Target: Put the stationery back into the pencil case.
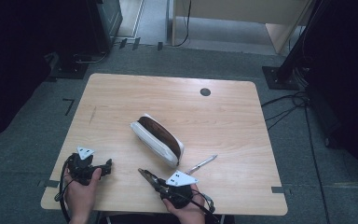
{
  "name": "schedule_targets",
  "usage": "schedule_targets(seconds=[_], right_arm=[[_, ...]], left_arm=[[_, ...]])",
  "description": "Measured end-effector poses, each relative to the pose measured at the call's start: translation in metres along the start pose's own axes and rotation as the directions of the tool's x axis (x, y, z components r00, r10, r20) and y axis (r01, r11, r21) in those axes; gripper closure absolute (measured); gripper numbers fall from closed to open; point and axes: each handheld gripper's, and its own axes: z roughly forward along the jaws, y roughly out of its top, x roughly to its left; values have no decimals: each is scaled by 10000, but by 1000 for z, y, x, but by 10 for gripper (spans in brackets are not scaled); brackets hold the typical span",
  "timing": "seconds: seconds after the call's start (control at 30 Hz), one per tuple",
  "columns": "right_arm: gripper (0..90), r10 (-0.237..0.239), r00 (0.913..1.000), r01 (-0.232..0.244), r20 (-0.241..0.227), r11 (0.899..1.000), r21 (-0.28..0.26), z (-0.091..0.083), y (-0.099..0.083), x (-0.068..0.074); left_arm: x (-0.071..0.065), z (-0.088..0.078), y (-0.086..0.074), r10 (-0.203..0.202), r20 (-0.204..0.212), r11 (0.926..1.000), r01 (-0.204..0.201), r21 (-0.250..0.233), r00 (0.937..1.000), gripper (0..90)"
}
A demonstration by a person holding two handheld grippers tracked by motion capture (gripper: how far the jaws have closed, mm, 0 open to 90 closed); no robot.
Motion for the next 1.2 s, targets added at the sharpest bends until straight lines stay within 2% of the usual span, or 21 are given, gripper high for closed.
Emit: schedule_targets(seconds=[0.27, 0.57, 1.2], right_arm=[[739, -59, 9998, 64, 187, 9996, -290, -9, 4, -1], [740, -236, 9992, 259, 331, 9970, -723, -26, 23, -5], [740, -116, 9989, 187, 464, 9876, -1557, -54, 54, -15]], left_arm=[[0, 0, 0, -2, -2, 10000, 2, -2, 10000, 0], [0, 0, 0, -4, -4, 10000, 4, 0, 10000, 0], [0, 0, 0, 10, -2, 10000, -10, 10, 10000, 0]])
